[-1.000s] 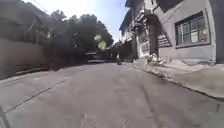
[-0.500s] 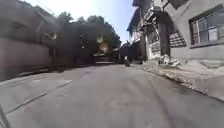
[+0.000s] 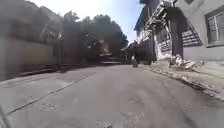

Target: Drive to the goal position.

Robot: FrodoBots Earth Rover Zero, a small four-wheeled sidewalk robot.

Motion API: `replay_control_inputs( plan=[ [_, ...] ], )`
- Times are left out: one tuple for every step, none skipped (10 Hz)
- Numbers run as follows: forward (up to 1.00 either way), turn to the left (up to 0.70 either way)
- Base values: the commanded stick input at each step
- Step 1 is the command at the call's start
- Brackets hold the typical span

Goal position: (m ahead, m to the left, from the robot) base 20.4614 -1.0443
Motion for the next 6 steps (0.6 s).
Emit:
replay_control_inputs(
  plan=[
    [1.00, -0.31],
    [1.00, -0.31],
    [1.00, -0.31],
    [1.00, -0.31],
    [1.00, -0.31],
    [1.00, -0.31]
  ],
)
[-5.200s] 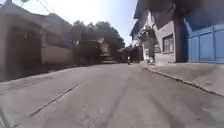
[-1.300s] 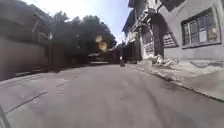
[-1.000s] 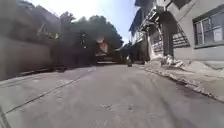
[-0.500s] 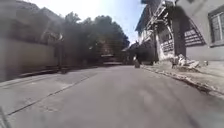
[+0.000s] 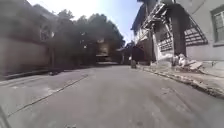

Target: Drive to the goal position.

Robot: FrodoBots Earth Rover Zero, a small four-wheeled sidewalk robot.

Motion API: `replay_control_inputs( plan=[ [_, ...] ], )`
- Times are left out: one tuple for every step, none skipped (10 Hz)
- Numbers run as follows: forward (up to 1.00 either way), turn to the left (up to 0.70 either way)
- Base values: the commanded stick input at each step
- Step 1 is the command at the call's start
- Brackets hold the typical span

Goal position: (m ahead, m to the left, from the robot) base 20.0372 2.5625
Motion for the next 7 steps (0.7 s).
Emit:
replay_control_inputs(
  plan=[
    [1.00, -0.31],
    [1.00, -0.31],
    [1.00, -0.31],
    [1.00, -0.31],
    [1.00, -0.31],
    [1.00, -0.31],
    [1.00, -0.12]
  ],
)
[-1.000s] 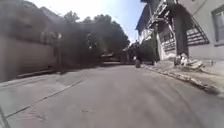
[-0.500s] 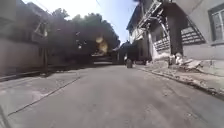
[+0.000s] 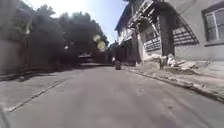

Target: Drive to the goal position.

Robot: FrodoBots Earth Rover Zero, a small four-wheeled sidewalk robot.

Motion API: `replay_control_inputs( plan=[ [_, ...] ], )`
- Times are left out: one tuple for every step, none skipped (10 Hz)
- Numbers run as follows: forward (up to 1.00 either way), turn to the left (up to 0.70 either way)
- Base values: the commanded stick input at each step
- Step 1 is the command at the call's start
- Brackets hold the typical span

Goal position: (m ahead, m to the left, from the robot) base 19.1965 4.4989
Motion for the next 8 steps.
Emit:
replay_control_inputs(
  plan=[
    [1.00, 0.09],
    [1.00, 0.09],
    [1.00, 0.09],
    [1.00, 0.09],
    [1.00, 0.09],
    [1.00, 0.09],
    [1.00, 0.09],
    [1.00, 0.09]
  ],
)
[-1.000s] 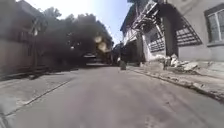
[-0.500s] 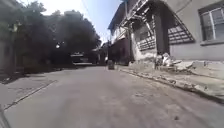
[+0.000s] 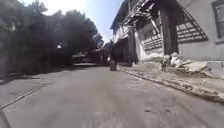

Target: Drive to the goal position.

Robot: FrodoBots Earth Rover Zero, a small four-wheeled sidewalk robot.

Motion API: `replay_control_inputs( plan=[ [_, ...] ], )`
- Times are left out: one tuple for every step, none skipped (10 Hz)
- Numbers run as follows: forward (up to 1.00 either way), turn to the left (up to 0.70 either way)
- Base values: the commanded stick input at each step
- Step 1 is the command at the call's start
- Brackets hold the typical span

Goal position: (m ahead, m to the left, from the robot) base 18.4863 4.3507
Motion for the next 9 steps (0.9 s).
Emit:
replay_control_inputs(
  plan=[
    [1.00, 0.09],
    [1.00, 0.09],
    [1.00, 0.09],
    [1.00, 0.09],
    [1.00, 0.09],
    [1.00, 0.09],
    [1.00, 0.09],
    [1.00, 0.09],
    [1.00, 0.09]
  ],
)
